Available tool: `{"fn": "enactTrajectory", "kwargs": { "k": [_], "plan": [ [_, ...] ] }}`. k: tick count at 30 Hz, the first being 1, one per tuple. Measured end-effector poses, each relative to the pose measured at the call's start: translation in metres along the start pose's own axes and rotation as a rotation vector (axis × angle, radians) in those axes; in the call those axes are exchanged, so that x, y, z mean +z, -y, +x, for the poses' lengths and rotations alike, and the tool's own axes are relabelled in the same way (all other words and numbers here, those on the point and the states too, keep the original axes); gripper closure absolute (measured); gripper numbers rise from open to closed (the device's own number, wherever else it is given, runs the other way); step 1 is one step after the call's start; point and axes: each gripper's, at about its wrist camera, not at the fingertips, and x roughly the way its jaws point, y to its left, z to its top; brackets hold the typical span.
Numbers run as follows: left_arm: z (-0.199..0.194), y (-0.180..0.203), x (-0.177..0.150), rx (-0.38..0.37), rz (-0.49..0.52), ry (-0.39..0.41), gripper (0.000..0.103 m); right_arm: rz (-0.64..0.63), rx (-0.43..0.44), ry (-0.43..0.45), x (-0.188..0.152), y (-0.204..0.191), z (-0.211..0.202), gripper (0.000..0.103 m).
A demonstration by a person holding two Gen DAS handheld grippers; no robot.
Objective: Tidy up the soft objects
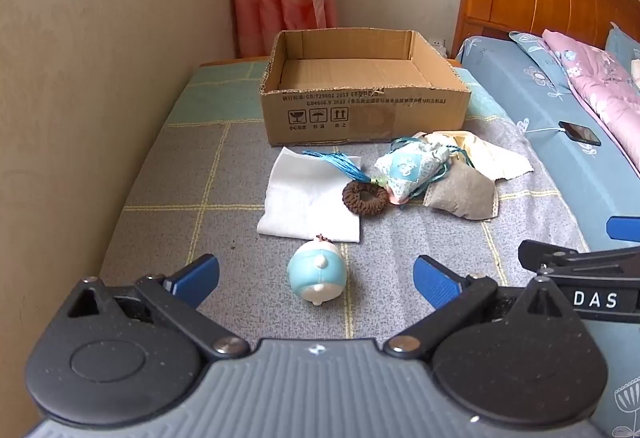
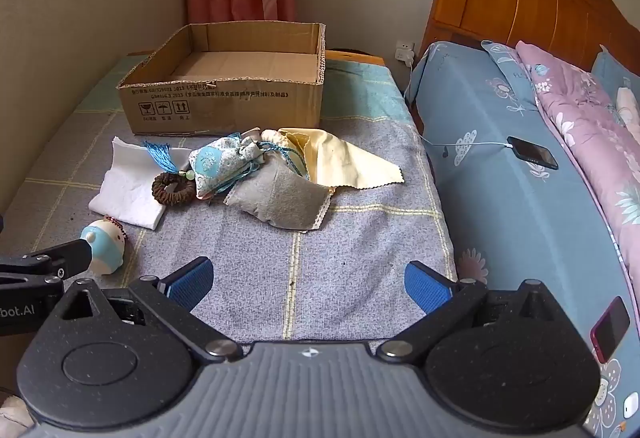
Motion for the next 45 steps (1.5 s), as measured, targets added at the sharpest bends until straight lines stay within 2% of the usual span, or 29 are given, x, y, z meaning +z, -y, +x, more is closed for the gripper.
{"fn": "enactTrajectory", "kwargs": {
  "k": [45],
  "plan": [
    [-0.0007,0.0022,0.0008,0.004,0.009,0.011,0.001,-0.001,0.011,0.006,0.0019,-0.0009,-0.0041,0.000]
  ]
}}
